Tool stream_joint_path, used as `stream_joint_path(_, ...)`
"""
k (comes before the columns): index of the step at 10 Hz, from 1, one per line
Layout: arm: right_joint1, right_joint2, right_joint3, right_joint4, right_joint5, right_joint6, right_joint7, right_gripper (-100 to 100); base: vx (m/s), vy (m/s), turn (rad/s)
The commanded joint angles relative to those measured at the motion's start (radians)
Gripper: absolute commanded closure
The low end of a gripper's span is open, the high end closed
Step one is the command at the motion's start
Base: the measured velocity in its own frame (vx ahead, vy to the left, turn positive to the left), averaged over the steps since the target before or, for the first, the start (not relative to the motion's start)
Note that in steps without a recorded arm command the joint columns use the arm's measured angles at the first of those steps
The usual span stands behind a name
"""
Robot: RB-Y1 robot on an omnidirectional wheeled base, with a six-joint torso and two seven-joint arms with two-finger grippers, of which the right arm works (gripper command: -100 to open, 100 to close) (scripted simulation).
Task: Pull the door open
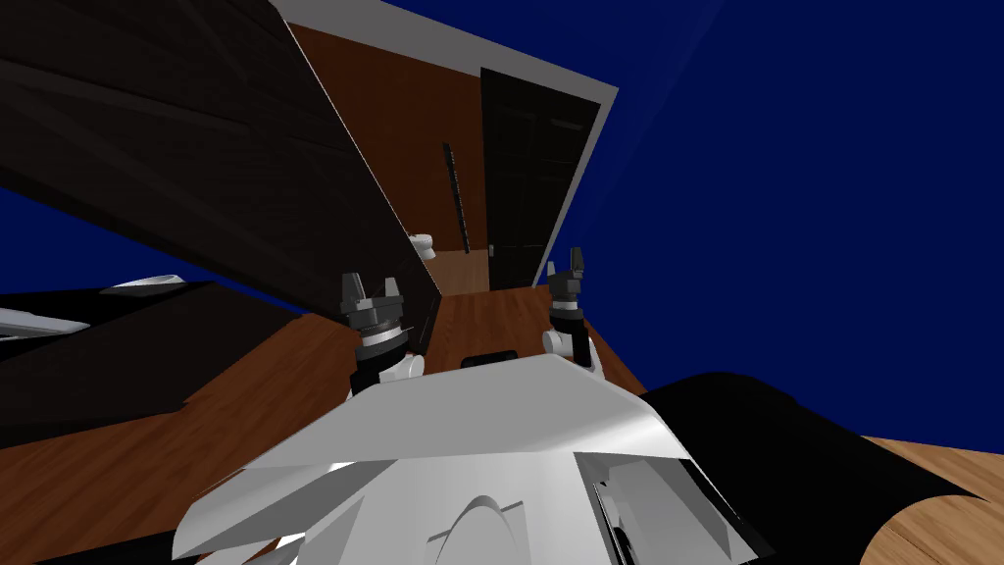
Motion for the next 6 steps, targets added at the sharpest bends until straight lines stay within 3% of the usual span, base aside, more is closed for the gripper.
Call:
stream_joint_path(1,-0.012,-0.007,-0.002,0.032,-0.002,-0.008,-0.001,-100,0.061,0.009,0.023)
stream_joint_path(6,-0.056,-0.028,-0.011,0.154,-0.009,-0.039,-0.003,-100,0.120,0.016,0.028)
